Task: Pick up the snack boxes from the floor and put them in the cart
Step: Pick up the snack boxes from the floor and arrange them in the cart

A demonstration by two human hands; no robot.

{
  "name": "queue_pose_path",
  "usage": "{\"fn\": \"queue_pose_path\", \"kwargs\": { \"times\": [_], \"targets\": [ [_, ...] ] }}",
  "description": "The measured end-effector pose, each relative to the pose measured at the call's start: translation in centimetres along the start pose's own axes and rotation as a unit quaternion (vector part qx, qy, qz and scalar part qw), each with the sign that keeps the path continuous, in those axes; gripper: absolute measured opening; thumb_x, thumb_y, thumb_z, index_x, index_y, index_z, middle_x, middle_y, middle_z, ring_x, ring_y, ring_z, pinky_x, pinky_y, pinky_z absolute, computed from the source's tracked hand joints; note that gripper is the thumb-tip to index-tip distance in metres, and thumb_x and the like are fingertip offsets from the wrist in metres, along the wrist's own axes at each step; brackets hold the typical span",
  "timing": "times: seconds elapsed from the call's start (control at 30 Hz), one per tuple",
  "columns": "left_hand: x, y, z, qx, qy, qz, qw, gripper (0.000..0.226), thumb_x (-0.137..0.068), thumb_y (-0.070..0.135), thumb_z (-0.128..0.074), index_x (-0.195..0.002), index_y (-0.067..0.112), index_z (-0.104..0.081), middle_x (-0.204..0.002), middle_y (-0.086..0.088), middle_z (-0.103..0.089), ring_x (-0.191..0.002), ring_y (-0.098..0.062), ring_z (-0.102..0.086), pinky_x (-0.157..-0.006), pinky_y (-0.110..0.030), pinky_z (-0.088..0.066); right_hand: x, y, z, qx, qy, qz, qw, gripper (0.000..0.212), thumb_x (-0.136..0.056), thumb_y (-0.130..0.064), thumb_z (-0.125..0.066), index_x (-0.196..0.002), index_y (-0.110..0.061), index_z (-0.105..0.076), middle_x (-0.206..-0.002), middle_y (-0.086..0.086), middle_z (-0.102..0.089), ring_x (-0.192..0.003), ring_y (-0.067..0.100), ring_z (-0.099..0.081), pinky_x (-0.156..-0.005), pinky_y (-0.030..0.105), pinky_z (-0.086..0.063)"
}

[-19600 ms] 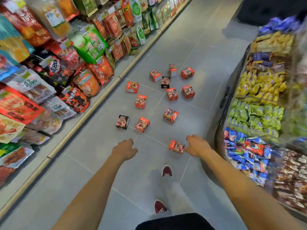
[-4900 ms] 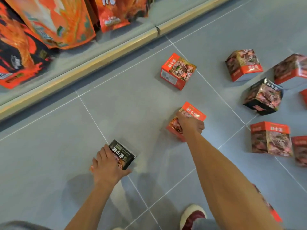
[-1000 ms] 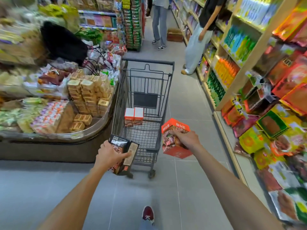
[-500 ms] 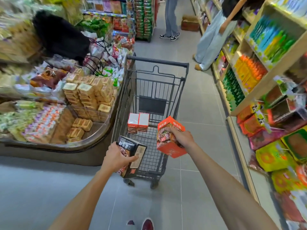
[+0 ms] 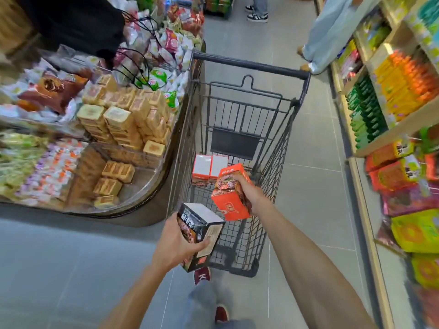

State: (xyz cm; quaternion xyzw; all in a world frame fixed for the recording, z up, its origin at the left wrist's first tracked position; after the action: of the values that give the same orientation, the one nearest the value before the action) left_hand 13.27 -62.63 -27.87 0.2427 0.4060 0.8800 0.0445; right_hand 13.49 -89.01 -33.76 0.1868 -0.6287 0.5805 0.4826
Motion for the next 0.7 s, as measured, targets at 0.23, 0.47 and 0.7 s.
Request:
{"fn": "queue_pose_path", "kwargs": {
  "times": [0.23, 0.47, 0.7],
  "targets": [
    [-2.0, -3.2, -1.6, 0.032, -0.020, 0.035, 0.999, 0.105, -0.045, 0.061, -0.089, -0.128, 0.041, -0.029, -0.118, 0.030, -0.045, -0.110, 0.010, -0.048, -0.094, -0.015, -0.038, -3.5, -0.3, -5.8, 0.026, -0.112, -0.087, 0.990, 0.086, -0.067, -0.076, -0.068, -0.127, -0.016, -0.061, -0.103, 0.015, -0.076, -0.097, 0.034, -0.073, -0.090, 0.051, -0.055],
    [-4.0, -5.5, -3.5, 0.063, -0.014, 0.061, 0.996, 0.105, -0.044, 0.058, -0.093, -0.129, 0.046, -0.033, -0.122, 0.022, -0.055, -0.116, 0.005, -0.053, -0.096, -0.014, -0.043, -8.7, 3.2, -9.2, 0.030, -0.182, -0.185, 0.965, 0.073, -0.080, -0.076, -0.056, -0.103, -0.008, -0.068, -0.093, 0.017, -0.076, -0.094, 0.029, -0.070, -0.087, 0.043, -0.054],
    [-6.0, -5.6, -5.3, 0.074, -0.010, 0.061, 0.995, 0.107, -0.046, 0.055, -0.094, -0.128, 0.055, -0.025, -0.124, 0.037, -0.046, -0.122, 0.005, -0.050, -0.098, -0.011, -0.041, -12.9, 7.3, -14.1, -0.058, -0.268, -0.292, 0.916, 0.073, -0.085, -0.072, -0.048, -0.069, -0.004, -0.073, -0.071, 0.013, -0.073, -0.057, 0.025, -0.071, -0.066, 0.036, -0.055]
  ]
}}
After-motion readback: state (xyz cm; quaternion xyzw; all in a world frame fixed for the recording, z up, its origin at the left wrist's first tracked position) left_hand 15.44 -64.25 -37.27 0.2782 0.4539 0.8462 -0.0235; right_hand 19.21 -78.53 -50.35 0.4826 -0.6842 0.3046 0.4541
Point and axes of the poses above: each hand's wrist, its own x-axis away from the middle knuckle, its own z-axis out of the back of the hand, y = z × x, the point moved 10 cm from there along -x, towards the middle knuckle
